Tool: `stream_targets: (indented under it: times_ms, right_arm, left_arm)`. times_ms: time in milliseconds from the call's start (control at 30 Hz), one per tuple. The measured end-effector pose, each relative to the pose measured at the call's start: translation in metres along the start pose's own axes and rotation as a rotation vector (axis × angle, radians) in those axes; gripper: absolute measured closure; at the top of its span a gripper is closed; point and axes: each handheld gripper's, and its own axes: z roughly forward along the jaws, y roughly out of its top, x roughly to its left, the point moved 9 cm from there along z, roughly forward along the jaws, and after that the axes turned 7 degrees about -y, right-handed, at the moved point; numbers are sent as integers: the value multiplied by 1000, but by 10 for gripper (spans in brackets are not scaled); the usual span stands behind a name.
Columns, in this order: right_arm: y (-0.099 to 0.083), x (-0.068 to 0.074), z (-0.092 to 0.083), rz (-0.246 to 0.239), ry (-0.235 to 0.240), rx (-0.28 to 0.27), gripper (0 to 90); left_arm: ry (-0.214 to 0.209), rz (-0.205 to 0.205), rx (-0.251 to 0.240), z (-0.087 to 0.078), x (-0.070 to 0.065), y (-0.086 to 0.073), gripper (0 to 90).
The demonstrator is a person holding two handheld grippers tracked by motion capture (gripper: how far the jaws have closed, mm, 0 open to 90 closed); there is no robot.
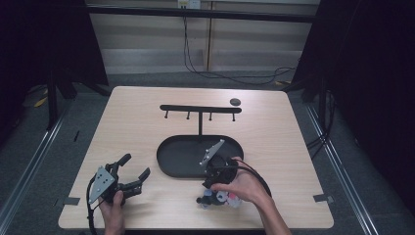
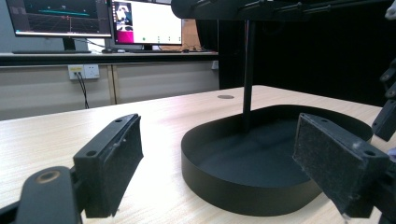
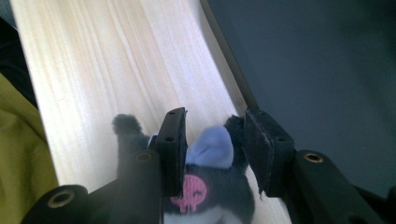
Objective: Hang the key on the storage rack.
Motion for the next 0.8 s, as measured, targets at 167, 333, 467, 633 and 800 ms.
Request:
stream_targets:
  times_ms: [167, 333, 467, 633, 800]
  right_arm:
    - [-1, 3, 9, -4, 19, 41, 609]
    - [-5, 4, 14, 20, 34, 68, 791]
    - [-3, 3, 4, 6, 34, 43, 833]
    - [1, -3, -14, 13, 21, -18, 835]
    - [-11, 1, -7, -2, 31, 51, 831]
  left_arm:
    - [-2, 0, 0, 0, 0, 0, 153]
    - [-2, 0, 0, 0, 0, 0, 153]
    - [-2, 0, 0, 0, 0, 0, 154]
    - [-1, 0, 0, 0, 0, 0, 153]
    - [-1, 0, 0, 0, 0, 0, 154]
